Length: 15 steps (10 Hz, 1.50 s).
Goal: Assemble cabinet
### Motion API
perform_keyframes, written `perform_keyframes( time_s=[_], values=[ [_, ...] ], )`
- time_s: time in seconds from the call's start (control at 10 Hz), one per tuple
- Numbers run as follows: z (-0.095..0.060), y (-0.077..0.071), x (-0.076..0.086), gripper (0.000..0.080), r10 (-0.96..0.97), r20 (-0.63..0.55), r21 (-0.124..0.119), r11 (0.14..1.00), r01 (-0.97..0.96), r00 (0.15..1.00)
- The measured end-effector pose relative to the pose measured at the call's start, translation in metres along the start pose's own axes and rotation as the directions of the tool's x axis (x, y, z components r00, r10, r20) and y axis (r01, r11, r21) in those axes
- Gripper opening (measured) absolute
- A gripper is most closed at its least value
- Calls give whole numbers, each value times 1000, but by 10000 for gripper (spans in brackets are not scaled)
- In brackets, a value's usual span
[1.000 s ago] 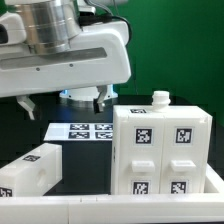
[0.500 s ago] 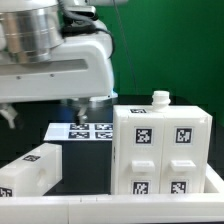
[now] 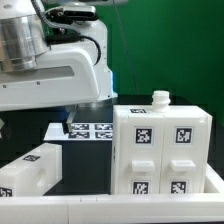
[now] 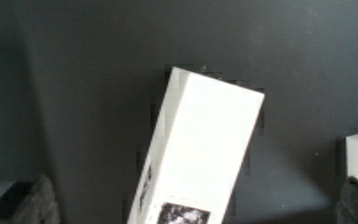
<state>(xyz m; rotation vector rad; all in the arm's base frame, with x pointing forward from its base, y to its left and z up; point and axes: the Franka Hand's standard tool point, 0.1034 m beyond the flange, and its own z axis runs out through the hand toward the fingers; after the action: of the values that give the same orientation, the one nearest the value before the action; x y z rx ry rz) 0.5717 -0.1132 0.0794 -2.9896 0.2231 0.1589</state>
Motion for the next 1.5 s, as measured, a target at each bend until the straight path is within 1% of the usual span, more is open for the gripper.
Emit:
perform_keyframes(
  time_s=[0.1,0.2,0.3,0.4,0.7,0.8,0.9,1.0,1.1,1.2,1.3,1.4,1.5],
  values=[
    [5,4,3,797,66,1,-3,998,-66,998],
    [7,6,11,797,102,0,-5,995,-102,995],
    [6,5,23,797,110,0,-5,994,-110,994],
    [7,9,31,797,106,4,-1,994,-106,994],
    [8,7,30,797,104,6,-2,995,-104,995],
    [9,8,29,797,109,19,3,994,-110,994],
    [8,13,31,797,129,62,25,991,-131,990],
    [4,15,42,797,144,89,41,988,-148,986],
    [4,15,50,797,143,85,43,988,-147,986],
    [10,15,52,797,142,72,37,989,-145,987],
    [25,14,50,797,141,29,20,990,-141,990],
    [31,13,44,797,140,37,17,990,-141,989],
    [29,13,45,785,140,36,18,990,-141,989]
  ],
)
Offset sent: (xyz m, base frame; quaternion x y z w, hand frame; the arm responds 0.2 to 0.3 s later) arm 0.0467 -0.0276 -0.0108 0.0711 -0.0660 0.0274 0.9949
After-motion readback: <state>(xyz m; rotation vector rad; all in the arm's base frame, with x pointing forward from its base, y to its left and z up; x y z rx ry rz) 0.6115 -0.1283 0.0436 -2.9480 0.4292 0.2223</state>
